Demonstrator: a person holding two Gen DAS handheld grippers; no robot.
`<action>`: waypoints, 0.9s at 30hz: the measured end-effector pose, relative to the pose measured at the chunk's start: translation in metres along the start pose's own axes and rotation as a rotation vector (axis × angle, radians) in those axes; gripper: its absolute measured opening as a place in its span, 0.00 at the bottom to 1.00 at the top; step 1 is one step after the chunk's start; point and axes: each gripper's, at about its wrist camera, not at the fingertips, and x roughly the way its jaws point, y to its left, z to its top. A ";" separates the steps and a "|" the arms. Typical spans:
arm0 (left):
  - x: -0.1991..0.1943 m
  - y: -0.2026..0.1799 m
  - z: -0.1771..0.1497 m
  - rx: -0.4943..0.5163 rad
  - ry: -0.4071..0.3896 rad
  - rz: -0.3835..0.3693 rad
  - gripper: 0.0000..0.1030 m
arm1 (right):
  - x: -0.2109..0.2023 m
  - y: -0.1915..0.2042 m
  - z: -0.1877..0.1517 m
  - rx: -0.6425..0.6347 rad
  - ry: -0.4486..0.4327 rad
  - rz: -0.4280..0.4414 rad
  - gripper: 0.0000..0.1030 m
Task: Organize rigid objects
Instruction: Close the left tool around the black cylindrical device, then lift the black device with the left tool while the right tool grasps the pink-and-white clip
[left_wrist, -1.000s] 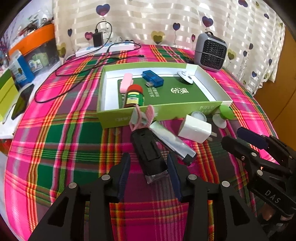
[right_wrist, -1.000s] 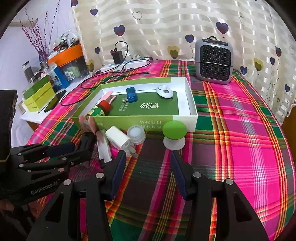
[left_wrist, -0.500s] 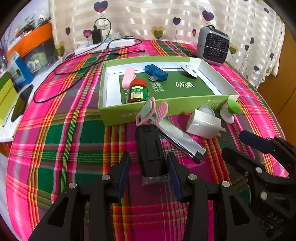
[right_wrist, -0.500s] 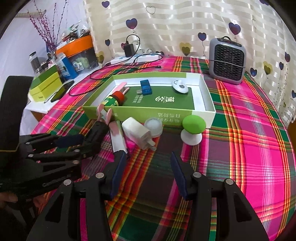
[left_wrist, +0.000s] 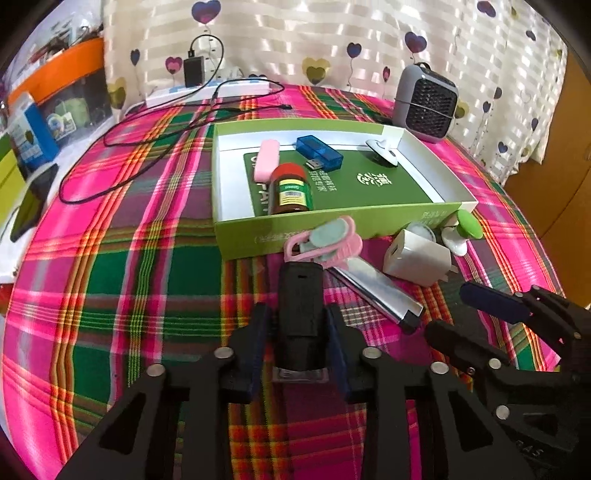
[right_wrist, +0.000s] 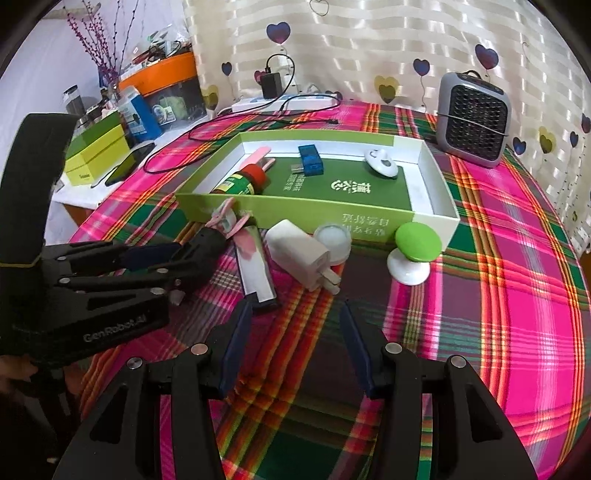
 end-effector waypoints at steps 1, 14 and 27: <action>0.000 0.002 0.000 -0.005 -0.002 -0.009 0.25 | 0.001 0.002 0.000 -0.003 0.003 0.001 0.49; -0.015 0.023 -0.016 -0.041 -0.011 -0.062 0.25 | 0.008 0.019 0.004 -0.022 0.021 0.009 0.49; -0.023 0.056 -0.023 -0.101 -0.028 -0.036 0.25 | 0.023 0.050 0.029 -0.107 -0.007 0.048 0.49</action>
